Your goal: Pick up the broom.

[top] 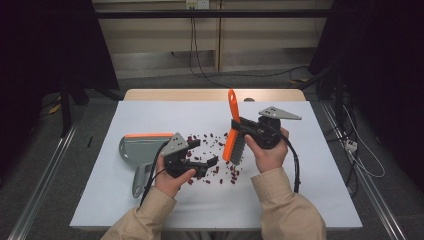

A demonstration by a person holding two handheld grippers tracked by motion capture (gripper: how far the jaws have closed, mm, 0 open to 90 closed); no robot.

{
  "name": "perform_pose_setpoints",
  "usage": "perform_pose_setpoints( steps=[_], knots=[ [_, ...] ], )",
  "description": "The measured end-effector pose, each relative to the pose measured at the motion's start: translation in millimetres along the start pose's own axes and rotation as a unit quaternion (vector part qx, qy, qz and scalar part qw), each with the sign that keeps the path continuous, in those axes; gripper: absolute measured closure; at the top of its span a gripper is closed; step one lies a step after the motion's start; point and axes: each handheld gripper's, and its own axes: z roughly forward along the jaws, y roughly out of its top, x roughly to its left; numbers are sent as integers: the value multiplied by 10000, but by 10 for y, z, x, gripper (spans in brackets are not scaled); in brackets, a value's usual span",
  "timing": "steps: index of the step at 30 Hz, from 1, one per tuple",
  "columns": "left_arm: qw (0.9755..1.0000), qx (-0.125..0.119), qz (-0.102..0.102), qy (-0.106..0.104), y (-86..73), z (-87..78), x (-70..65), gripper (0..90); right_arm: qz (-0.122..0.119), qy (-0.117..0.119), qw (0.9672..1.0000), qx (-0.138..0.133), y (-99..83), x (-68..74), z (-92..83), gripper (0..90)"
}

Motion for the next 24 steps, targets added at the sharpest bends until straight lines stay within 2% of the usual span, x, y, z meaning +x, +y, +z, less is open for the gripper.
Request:
perform_pose_setpoints(
  steps=[7, 9, 13, 15, 16, 17, 18, 21, 22, 23, 24],
  knots=[
    [9999, 63, -4, -87, -13, 92, -41, 185, -57, 34, 10000, -4, -12, 96, 101, 714],
    [9999, 138, 3, -87, -21, 116, -52, 255, -102, 60, 9999, 16, -20, 139, 139, 714],
    [9998, 214, -10, -52, -38, 143, -55, 312, -108, 92, 9999, 27, -24, 176, 164, 714],
    [9997, 228, 2, 4, -44, 145, -59, 403, -131, 125, 9998, -3, -23, 208, 181, 713],
    [9997, 248, 22, 36, -46, 145, -58, 403, -131, 125, 9998, -3, -23, 208, 181, 713],
    [9996, 261, 10, 55, -49, 146, -57, 464, -145, 135, 9998, -22, -23, 231, 186, 714],
    [9996, 266, -33, 70, -53, 148, -55, 467, -162, 138, 9998, -33, -22, 239, 192, 713],
    [9996, 264, -87, 37, -67, 156, -56, 551, -148, 139, 9998, -56, -23, 255, 204, 713],
    [9996, 255, -78, 42, -69, 157, -67, 607, -201, 118, 9997, -50, -21, 276, 216, 713],
    [9996, 268, -61, 6, -69, 157, -76, 607, -201, 118, 9997, -50, -21, 276, 216, 713],
    [9996, 272, -60, 48, -69, 156, -86, 664, -220, 102, 9997, -44, -21, 284, 220, 712]
  ],
)
